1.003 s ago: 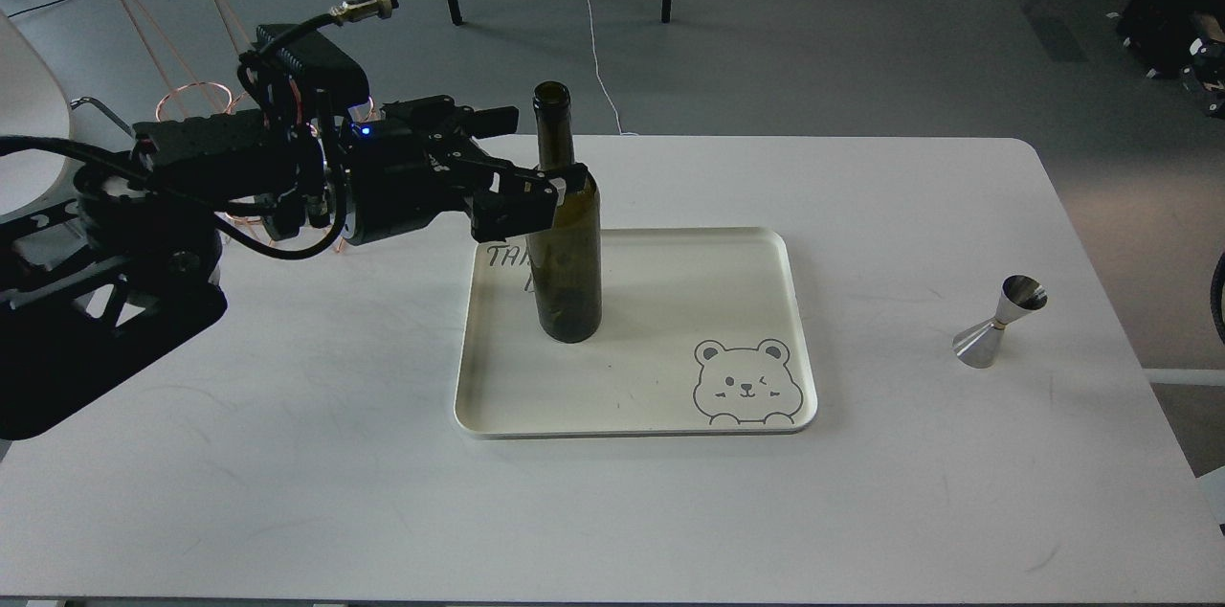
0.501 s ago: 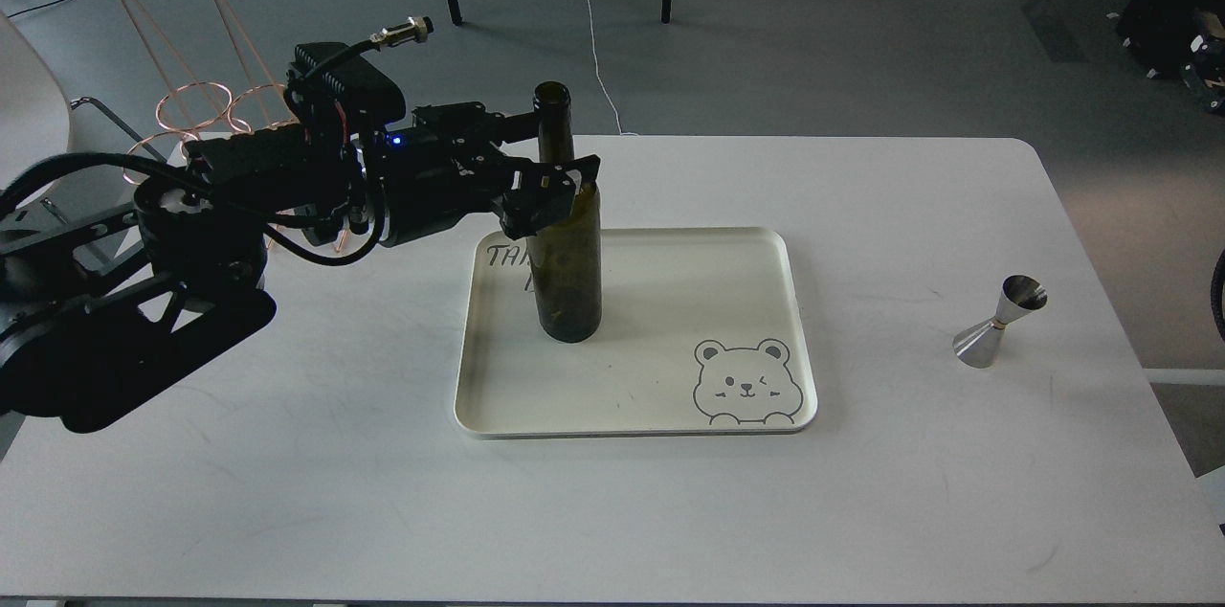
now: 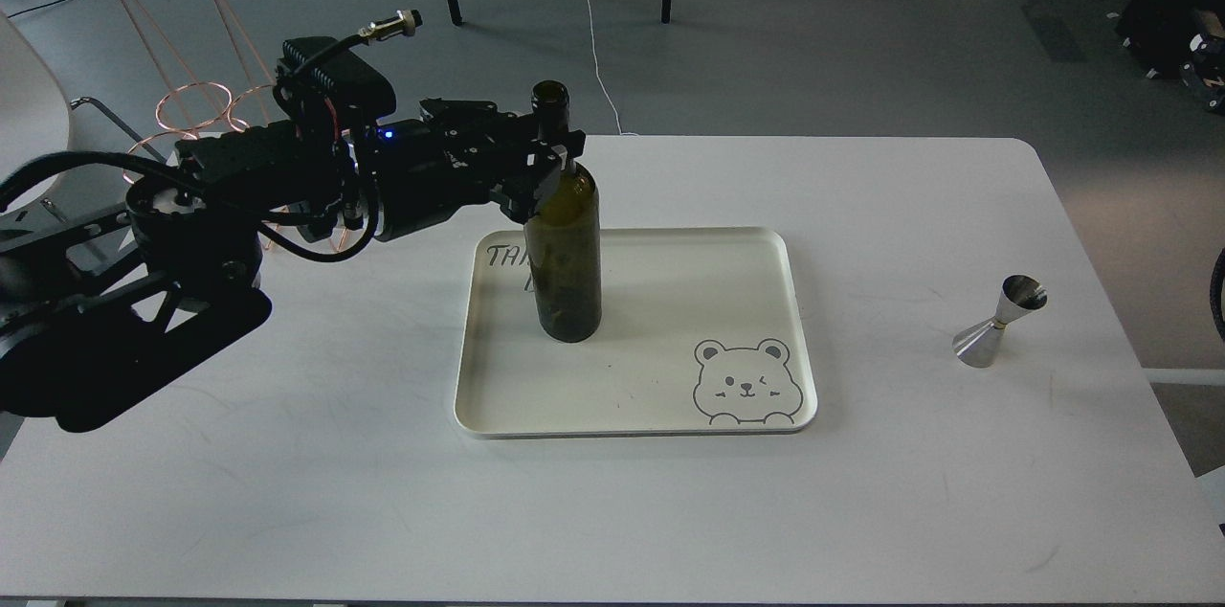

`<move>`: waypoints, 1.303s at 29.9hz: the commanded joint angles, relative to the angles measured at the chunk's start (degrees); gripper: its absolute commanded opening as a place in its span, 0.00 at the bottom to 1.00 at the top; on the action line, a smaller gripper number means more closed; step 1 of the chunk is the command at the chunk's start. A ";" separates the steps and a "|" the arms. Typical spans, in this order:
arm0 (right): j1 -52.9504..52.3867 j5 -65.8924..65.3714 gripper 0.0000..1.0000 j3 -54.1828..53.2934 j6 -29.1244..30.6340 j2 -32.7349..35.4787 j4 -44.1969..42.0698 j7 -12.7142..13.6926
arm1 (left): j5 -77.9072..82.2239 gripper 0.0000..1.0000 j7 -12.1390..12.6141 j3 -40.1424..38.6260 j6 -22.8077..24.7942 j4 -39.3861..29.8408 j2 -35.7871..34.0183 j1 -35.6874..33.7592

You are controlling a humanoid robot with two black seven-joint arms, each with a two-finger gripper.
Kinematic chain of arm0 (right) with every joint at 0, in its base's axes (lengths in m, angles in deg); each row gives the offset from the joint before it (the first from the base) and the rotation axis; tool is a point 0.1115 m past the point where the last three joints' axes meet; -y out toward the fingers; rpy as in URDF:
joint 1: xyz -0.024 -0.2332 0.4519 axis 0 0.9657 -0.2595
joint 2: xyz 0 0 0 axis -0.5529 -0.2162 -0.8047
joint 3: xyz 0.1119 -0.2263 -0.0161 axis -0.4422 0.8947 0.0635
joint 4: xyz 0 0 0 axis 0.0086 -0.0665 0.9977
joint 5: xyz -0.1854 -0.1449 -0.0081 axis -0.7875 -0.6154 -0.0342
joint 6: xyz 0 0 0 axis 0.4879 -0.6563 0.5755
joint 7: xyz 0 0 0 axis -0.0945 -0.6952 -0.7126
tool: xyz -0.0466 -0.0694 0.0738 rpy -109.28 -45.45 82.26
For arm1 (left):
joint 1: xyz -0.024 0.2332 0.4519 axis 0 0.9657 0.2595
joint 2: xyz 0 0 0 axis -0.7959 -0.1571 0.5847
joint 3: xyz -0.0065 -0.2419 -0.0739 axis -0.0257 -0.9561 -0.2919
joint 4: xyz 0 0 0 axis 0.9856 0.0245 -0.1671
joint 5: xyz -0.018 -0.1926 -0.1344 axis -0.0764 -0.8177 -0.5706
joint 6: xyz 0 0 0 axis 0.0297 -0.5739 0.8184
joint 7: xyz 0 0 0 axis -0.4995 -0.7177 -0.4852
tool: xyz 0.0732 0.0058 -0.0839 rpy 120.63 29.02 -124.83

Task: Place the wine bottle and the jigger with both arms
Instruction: 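Lift the wine bottle with the left gripper toward the copper rack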

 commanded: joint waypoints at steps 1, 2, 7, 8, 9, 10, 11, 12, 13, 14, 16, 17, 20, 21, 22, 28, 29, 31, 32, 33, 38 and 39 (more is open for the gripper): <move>0.01 0.00 0.97 0.01 0.00 0.08 0.00 -0.03 | -1.07 0.21 -1.43 -1.02 -2.04 -1.14 -0.95 -0.25; 0.01 0.00 0.97 0.01 0.00 0.08 0.00 -0.03 | -1.68 0.20 -2.04 -1.10 -2.48 -1.58 -1.56 -0.51; -0.07 0.00 0.97 0.10 0.00 0.17 0.00 -0.03 | -5.46 0.16 -3.98 -3.39 -2.75 -1.76 -6.83 -2.61; 0.01 0.00 0.97 0.10 0.00 0.17 0.09 -0.03 | -6.25 0.16 -4.07 -3.65 -2.75 -1.76 -8.67 -2.88; 0.01 0.00 0.97 0.10 0.00 0.08 0.09 -0.03 | -7.13 0.16 -4.16 -3.74 -2.66 -1.76 -10.86 -3.14; 0.01 0.00 0.97 0.10 0.00 0.08 0.09 -0.03 | -8.01 0.16 -4.33 -3.65 -2.66 -1.76 -13.41 -3.76; 0.01 0.00 0.97 0.10 0.00 0.08 0.09 -0.03 | -8.71 0.16 -4.51 -3.65 -2.57 -1.76 -15.26 -4.28; 0.01 0.00 0.97 0.10 0.00 0.08 0.09 -0.03 | -9.76 0.16 -4.95 -3.57 -2.57 -1.76 -17.37 -4.64; 0.01 0.00 0.97 0.10 0.00 0.08 0.09 -0.03 | -10.65 0.16 -5.56 -3.57 -2.57 -1.59 -19.48 -4.81; 0.01 0.00 0.97 0.10 0.00 0.08 0.09 -0.03 | -11.52 0.16 -6.09 -3.57 -2.57 -1.33 -21.15 -4.82; -0.07 0.00 0.97 0.10 0.00 0.08 0.17 -0.03 | -12.50 0.16 -7.32 -3.57 -2.75 -0.62 -24.23 -4.90; -0.07 0.00 0.97 0.10 0.00 0.00 0.18 -0.03 | -12.59 0.16 -7.76 -3.57 -2.83 0.25 -25.29 -4.90; -0.51 0.00 0.97 0.19 0.00 -0.01 0.18 -0.03 | -12.50 0.15 -8.11 -3.48 -3.01 4.20 -26.71 -5.87; -0.69 0.00 0.97 0.19 0.00 -0.09 0.09 -0.03 | -12.50 0.15 -8.03 -3.48 -3.01 5.61 -26.71 -6.39; -0.69 0.00 0.97 0.19 0.00 -0.27 0.17 -0.03 | -12.41 0.15 -8.03 -3.48 -3.01 7.36 -26.53 -7.09; -0.78 -0.09 0.97 0.36 0.00 -0.53 0.18 -0.02 | -11.80 0.15 -7.94 -2.60 -4.33 15.36 -25.74 -10.35; -0.78 -0.09 0.97 0.36 0.00 -0.53 0.09 0.06 | -11.80 0.15 -7.85 -2.51 -4.33 16.51 -25.22 -10.44; -0.78 -0.09 0.97 0.45 0.00 -0.53 0.09 0.06 | -11.71 0.15 -7.68 -2.51 -4.42 17.57 -24.07 -10.53; -0.78 -0.09 0.97 0.45 0.00 -0.53 0.09 0.06 | -11.62 0.15 -7.59 -2.51 -4.42 17.83 -23.63 -10.53; -0.78 -0.09 0.97 0.54 0.00 -0.45 0.00 -0.02 | -11.62 0.15 -7.59 -2.51 -4.42 17.92 -23.37 -10.53; -0.78 -0.09 0.97 0.54 0.00 -0.45 0.00 0.06 | -9.87 0.15 -7.41 -2.33 -4.77 18.97 -21.09 -10.44; -0.78 -0.09 0.97 0.54 0.00 -0.45 0.00 0.06 | -8.65 0.15 -7.41 -2.33 -4.85 19.59 -20.47 -10.44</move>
